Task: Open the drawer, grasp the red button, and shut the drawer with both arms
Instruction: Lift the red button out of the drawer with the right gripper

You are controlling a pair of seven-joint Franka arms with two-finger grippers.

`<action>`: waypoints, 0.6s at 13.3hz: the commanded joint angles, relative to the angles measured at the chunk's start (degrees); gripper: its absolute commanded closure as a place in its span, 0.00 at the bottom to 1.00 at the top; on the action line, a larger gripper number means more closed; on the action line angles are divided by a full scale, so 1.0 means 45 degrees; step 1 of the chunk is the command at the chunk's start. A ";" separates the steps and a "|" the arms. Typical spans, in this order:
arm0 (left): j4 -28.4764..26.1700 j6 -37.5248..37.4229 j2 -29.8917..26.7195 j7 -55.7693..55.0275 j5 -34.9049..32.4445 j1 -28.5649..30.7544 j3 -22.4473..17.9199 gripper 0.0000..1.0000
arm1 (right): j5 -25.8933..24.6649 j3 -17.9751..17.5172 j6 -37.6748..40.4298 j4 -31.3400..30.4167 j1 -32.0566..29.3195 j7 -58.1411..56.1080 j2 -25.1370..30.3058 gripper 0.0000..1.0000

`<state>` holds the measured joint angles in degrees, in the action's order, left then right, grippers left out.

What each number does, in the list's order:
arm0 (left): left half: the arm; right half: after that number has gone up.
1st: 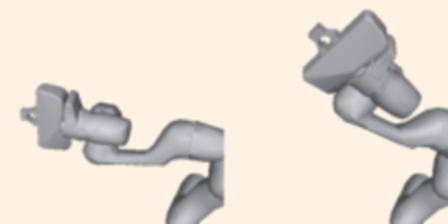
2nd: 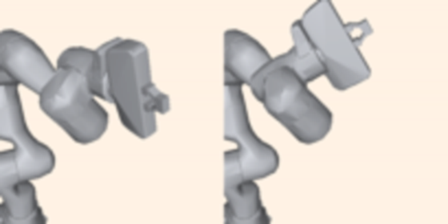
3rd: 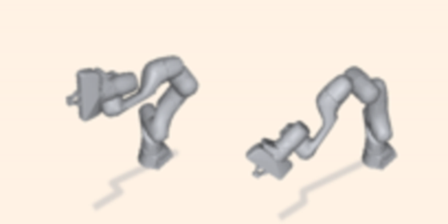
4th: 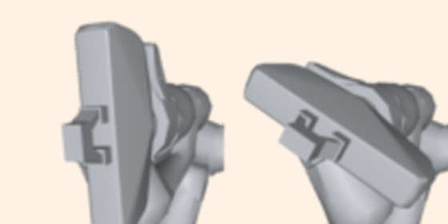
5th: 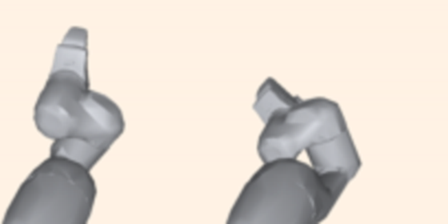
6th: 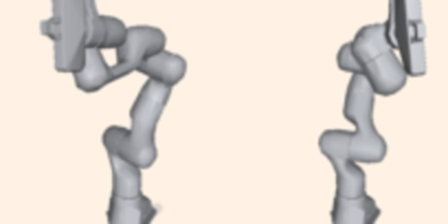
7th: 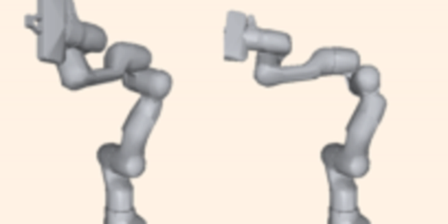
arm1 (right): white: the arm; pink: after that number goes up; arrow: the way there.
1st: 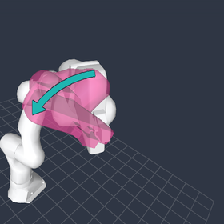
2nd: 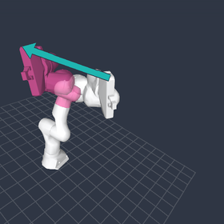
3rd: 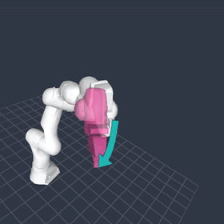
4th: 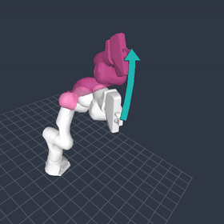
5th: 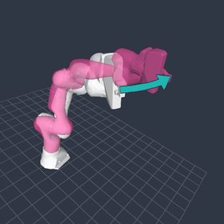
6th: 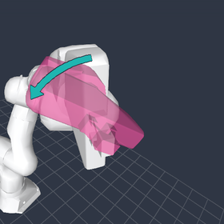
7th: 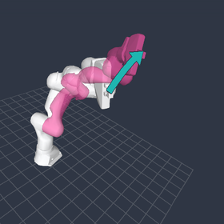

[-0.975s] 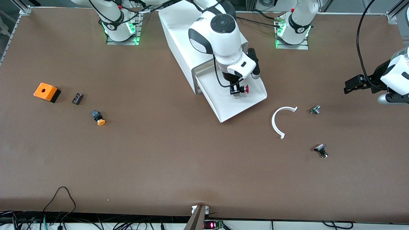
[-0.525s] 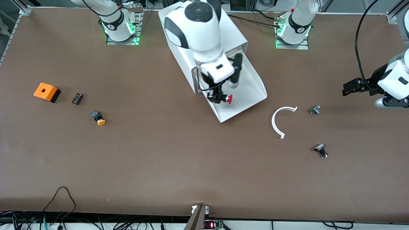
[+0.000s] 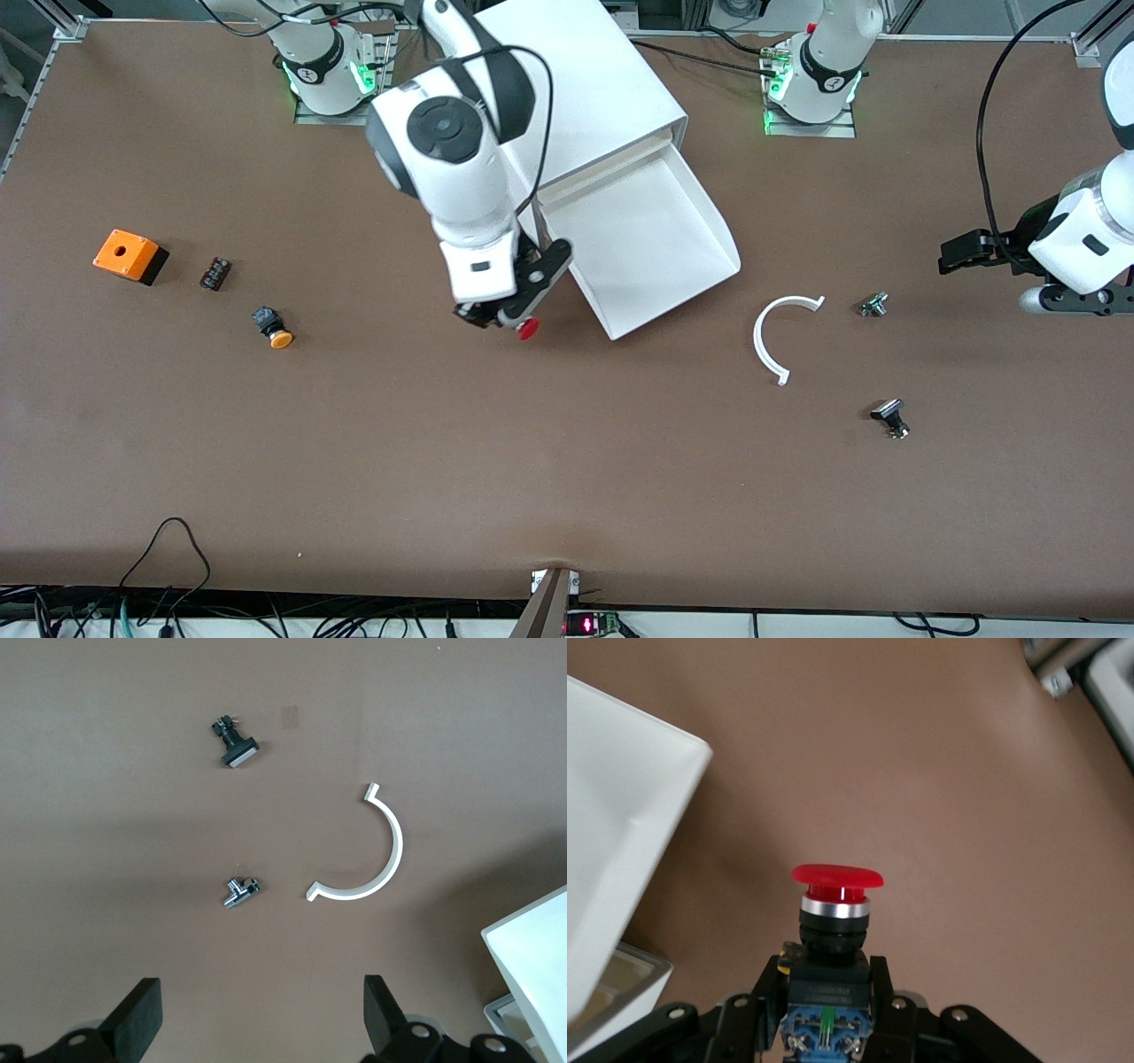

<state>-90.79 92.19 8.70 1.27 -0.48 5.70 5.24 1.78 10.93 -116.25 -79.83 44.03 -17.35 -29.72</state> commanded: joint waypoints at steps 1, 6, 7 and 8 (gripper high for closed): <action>0.0780 -0.0174 0.1051 0.0751 0.0049 0.0003 -0.0051 0.00 | -0.0103 0.0090 -0.0123 -0.1379 -0.0446 0.1119 0.0724 0.60; 0.1133 -0.0234 0.1134 0.0073 0.0068 -0.0716 0.0066 0.00 | -0.0240 0.0228 -0.0259 -0.3174 -0.1637 0.1610 0.0821 0.60; 0.1152 -0.0234 0.1173 -0.0724 0.0107 -0.0971 0.0085 0.00 | -0.0240 0.0228 -0.0569 -0.3739 -0.1717 0.1591 0.0977 0.60; 0.1133 -0.0021 0.1579 -0.1428 0.0223 -0.0935 0.0124 0.00 | -0.0240 0.0228 -0.0997 -0.4421 -0.1853 0.1610 0.1211 0.60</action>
<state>-87.47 92.24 13.29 -0.55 -0.36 2.51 5.69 1.69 12.66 -117.54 -92.48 36.54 -11.62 -28.44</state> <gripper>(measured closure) 0.000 0.577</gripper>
